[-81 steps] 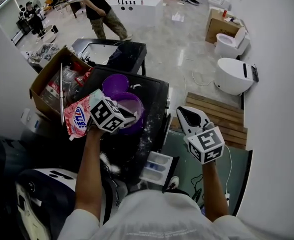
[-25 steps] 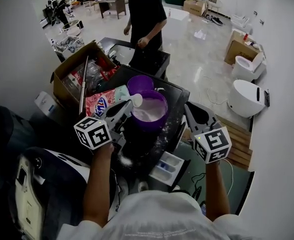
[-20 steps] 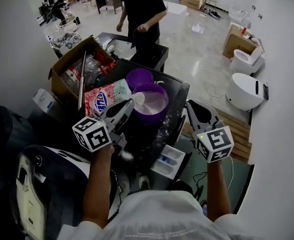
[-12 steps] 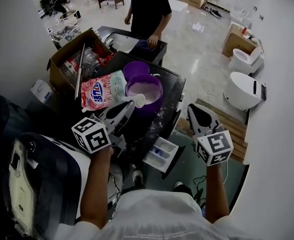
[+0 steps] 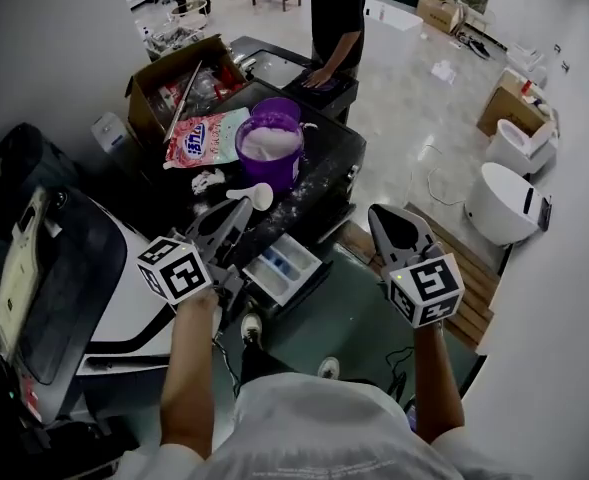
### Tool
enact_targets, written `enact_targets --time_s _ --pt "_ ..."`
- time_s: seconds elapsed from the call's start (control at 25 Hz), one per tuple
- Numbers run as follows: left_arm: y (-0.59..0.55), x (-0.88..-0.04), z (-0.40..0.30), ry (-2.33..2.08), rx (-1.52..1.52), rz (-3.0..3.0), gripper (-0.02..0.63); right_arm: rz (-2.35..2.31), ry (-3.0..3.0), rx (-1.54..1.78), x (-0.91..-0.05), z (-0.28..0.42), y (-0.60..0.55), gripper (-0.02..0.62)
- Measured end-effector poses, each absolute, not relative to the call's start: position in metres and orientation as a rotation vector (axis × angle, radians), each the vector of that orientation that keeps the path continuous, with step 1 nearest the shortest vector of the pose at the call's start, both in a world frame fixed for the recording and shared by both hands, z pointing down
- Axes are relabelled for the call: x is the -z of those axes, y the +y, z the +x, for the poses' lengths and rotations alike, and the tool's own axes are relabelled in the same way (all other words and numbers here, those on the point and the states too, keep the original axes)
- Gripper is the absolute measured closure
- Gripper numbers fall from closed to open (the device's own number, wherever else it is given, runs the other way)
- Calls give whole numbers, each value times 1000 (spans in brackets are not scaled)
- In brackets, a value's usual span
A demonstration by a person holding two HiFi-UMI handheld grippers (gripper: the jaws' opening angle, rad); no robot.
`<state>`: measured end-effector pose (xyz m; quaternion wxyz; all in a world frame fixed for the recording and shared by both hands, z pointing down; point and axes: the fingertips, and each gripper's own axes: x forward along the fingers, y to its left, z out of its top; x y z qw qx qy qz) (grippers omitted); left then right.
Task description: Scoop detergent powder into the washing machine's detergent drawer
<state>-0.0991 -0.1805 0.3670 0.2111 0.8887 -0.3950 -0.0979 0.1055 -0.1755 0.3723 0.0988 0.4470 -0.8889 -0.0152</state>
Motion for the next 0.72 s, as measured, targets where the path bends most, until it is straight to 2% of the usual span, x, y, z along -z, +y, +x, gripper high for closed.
enact_targets --time_s 0.48,0.72 --pt "-112 -403 -102 -1289 164 2358 591 1145 -2709 -87 -405 103 -131 589" --pt "-113 -447 -96 -1270 -92 2423 591 1112 -2682 -153 -425 81 -129 589"
